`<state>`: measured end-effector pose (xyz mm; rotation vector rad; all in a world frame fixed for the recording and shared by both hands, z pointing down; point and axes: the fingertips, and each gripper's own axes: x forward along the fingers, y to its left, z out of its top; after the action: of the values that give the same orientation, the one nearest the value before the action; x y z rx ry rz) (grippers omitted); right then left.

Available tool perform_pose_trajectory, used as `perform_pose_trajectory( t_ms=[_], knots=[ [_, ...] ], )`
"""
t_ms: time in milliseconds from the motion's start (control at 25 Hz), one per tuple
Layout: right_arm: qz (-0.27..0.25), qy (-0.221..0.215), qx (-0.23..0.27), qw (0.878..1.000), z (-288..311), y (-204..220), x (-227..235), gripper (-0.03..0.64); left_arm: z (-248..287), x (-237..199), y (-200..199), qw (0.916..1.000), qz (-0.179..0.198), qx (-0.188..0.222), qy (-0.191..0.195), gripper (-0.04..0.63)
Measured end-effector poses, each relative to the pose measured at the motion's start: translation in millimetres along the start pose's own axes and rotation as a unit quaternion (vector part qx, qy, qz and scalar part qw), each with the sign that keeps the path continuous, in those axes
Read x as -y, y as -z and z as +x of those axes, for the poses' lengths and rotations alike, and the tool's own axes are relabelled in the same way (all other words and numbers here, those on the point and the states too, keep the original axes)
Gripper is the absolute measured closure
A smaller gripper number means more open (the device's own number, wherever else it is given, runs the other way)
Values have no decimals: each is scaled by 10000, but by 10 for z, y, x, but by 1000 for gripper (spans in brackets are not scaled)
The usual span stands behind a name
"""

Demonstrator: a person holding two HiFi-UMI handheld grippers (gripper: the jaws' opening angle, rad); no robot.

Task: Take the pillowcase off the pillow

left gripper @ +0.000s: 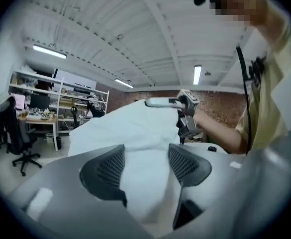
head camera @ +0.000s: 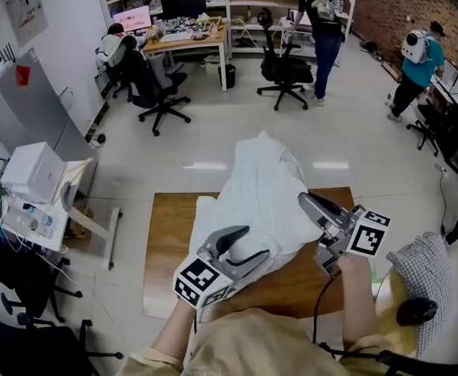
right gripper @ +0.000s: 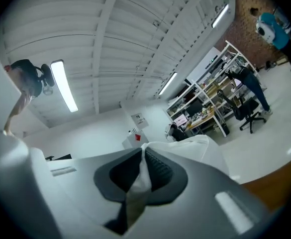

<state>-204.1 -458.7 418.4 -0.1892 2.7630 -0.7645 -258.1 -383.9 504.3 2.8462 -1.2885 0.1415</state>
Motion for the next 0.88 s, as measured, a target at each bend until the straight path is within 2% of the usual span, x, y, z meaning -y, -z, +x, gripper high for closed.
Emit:
perform_pose_trajectory(
  t_ms=[80,120,160,240,320,400,440,520,560,640,680,720,760,800,880],
  knots=[
    [73,66,58,9999,11,-45,20,601,78,24,121,9988,236,-45,-432,408],
    [122,77,101,9998,-4,-90,42,601,112,1,188,9971,473,-32,-593,508],
    [151,21,159,9998,-26,-158,55,601,141,-22,279,9944,763,-82,-726,574],
    [51,-286,317,9991,-41,-339,24,603,162,-54,549,9854,1374,-356,-936,584],
    [190,-424,506,9976,-104,-419,108,603,117,-86,1053,9775,1665,-816,-1002,586],
    [431,-449,624,9961,-214,-398,191,604,2,-217,1784,9749,1543,-1281,-967,586],
    [476,-498,622,9957,-239,-369,168,604,-65,-313,2129,9771,1355,-1365,-911,587],
    [646,-605,500,9948,-192,-210,74,604,-172,-421,2474,9889,773,-1140,-564,586],
    [819,-658,422,9936,-153,-93,42,603,-221,-415,2438,9942,453,-930,-289,586],
    [861,-968,217,9913,-94,65,-101,603,-371,-377,2069,9986,-118,-448,260,575],
    [692,-1182,72,9906,-86,102,-215,603,-475,-387,1789,9979,-403,-138,486,526],
    [462,-1377,-88,9894,-87,128,-332,603,-596,-437,1446,9953,-673,270,638,404],
    [212,-1548,-253,9874,-89,156,-441,603,-728,-529,1043,9910,-863,776,675,313],
    [-35,-1712,-422,9843,-88,194,-544,603,-859,-655,603,9853,-911,1320,594,296],
    [-472,-2076,-758,9741,-92,286,-748,603,-1011,-917,-235,9735,-650,2172,312,235]
  ],
)
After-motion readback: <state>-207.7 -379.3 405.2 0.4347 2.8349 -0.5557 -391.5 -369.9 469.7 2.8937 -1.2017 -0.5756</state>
